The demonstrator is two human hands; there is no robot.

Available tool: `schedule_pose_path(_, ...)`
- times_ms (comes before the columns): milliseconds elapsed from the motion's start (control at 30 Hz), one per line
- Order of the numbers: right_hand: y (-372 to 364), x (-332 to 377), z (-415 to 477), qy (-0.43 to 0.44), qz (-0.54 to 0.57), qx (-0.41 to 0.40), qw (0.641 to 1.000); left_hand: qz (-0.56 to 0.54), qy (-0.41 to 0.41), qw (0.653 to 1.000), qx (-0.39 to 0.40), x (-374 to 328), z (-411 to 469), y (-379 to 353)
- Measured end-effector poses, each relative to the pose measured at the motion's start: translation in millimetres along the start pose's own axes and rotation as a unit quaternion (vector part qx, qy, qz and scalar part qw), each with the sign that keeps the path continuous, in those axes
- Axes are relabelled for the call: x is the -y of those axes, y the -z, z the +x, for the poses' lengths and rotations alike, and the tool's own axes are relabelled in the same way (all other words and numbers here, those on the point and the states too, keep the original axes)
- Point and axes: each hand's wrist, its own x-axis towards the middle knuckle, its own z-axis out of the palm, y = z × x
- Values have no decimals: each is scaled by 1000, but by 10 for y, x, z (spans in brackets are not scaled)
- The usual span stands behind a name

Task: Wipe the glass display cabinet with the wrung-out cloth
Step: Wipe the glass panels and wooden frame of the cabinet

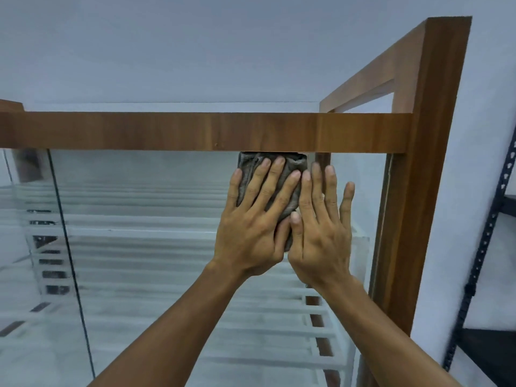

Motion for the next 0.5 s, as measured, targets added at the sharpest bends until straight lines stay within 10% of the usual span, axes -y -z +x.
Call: schedule_pose_path(500, -805, 1489, 207, 69, 13, 51, 996, 32, 25, 999, 21, 1649, -685, 602)
